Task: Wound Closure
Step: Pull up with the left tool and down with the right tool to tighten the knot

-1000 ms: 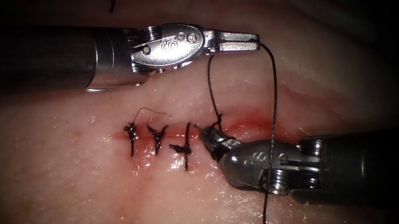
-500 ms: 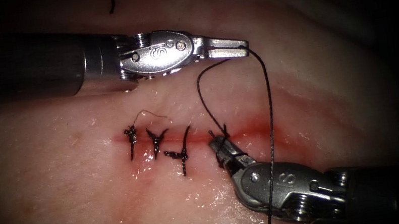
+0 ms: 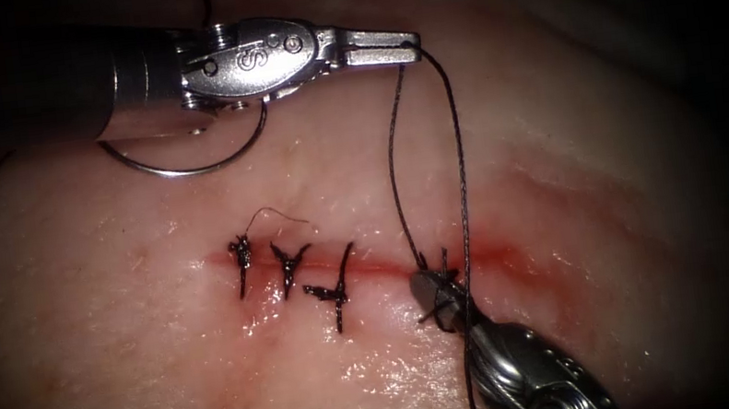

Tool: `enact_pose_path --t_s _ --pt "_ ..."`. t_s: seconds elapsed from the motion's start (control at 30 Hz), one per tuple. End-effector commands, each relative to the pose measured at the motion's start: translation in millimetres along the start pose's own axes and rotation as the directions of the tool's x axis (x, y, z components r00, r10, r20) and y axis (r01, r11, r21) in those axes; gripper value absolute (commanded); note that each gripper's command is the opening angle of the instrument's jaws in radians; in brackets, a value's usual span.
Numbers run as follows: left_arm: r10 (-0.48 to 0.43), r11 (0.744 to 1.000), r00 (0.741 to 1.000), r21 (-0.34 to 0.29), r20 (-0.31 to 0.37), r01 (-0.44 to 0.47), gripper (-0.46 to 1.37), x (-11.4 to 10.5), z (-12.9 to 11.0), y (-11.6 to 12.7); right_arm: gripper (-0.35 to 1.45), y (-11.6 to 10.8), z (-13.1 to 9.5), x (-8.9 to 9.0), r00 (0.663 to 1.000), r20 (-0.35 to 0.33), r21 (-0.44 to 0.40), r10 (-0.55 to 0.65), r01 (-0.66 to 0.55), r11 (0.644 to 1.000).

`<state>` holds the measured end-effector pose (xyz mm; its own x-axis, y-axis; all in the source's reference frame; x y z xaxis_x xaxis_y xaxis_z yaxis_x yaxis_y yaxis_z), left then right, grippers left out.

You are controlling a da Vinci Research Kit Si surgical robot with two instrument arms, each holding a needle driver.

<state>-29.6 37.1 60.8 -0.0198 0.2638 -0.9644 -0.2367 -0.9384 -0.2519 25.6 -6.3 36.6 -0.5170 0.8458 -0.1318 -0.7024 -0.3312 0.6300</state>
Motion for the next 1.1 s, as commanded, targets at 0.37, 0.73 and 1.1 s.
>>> enact_pose_path --t_s 0.37,0.73,1.1 --pt "0.018 1.000 1.000 0.024 0.008 -0.019 -0.35 -1.9 -0.7 -1.7 -0.35 -0.3 -1.9 -0.6 0.963 0.034 0.036 0.266 -0.267 0.963" --pt "0.019 0.999 1.000 0.030 0.010 -0.020 -0.35 -1.6 -0.6 -0.5 -0.35 -1.3 -2.6 -0.9 1.000 -0.026 0.121 -0.002 0.005 0.993" --pt "0.014 0.999 1.000 0.029 0.007 -0.015 -0.35 -2.1 -0.4 -0.7 -0.35 -2.1 -4.9 -1.8 0.877 -0.033 0.117 -0.480 0.480 0.869"
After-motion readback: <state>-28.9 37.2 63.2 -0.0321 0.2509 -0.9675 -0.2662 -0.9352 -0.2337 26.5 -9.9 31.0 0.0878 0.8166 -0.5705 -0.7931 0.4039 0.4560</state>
